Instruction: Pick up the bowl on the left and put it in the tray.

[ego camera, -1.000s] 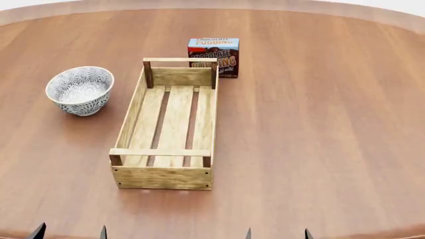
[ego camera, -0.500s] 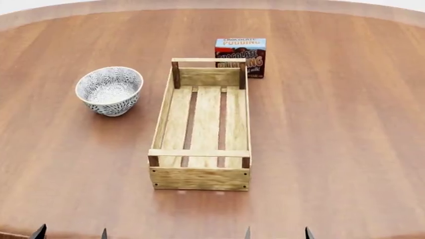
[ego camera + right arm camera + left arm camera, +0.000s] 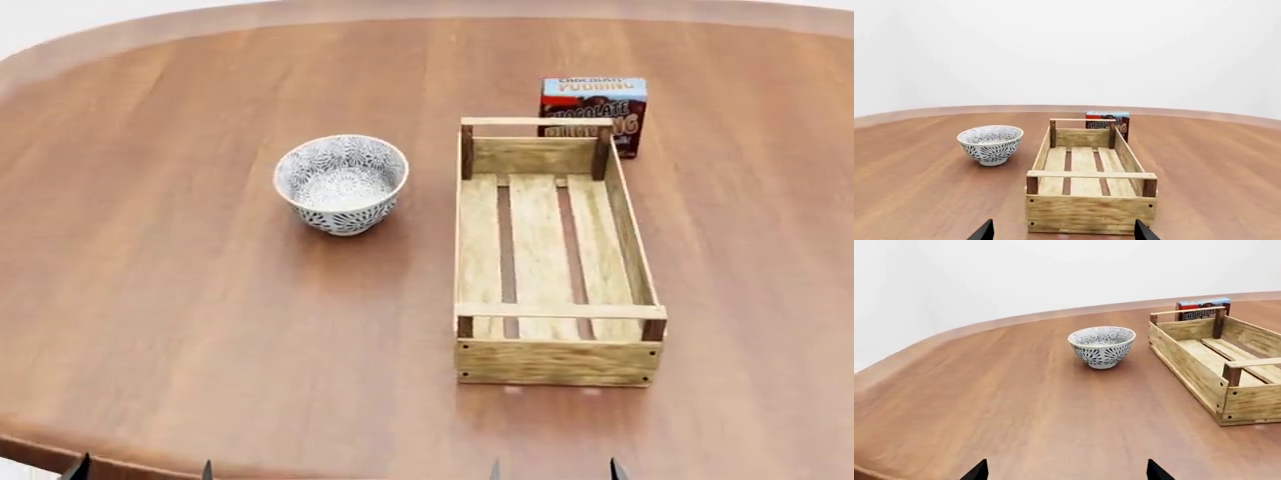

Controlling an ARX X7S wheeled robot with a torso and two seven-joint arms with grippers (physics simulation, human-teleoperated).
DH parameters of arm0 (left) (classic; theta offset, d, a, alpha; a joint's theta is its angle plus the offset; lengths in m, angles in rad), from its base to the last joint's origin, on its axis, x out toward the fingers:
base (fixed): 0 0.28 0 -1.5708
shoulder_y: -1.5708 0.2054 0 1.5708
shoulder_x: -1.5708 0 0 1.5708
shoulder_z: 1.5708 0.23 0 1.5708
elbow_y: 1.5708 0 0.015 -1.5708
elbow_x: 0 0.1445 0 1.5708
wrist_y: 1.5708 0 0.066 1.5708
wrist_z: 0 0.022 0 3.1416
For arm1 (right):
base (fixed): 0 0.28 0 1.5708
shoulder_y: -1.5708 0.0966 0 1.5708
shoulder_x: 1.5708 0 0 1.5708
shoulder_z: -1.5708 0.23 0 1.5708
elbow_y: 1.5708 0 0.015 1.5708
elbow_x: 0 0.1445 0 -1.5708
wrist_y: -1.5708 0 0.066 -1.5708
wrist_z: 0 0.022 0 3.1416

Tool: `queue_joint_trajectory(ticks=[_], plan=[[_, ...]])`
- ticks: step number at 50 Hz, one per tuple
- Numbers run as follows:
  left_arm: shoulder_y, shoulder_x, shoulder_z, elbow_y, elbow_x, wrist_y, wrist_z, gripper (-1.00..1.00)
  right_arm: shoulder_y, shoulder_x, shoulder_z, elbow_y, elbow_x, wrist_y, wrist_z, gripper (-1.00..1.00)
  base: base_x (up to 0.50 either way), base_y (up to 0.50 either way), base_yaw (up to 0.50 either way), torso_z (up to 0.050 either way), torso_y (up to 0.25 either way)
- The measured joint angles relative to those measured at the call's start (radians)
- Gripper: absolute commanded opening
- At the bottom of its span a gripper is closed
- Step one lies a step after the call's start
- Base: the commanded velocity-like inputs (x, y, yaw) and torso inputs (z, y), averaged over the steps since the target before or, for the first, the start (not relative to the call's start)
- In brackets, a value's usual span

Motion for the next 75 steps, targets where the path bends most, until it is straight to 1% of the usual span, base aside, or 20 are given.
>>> queue_joint_trajectory(ticks=[23,34,75], plan=[[-0.002,-0.023,0.027,-0.002,-0.022,0.002,-0.027,1.00,0.000,0.023,-0.027,-0.004,0.026,0.002,0.023,1.00,0.00,0.50,0.00,0.000,0.000],[-0.004,-0.033,0.038,-0.003,-0.029,0.000,-0.038,1.00,0.006,0.025,-0.036,-0.008,0.043,0.035,0.041,1.00,0.02,0.00,0.00,0.000,0.000],[-0.012,-0.055,0.073,-0.014,-0.053,-0.004,-0.074,1.00,0.008,0.058,-0.066,-0.002,0.072,0.012,0.065,1.00,0.50,-0.05,0.00,0.000,0.000]])
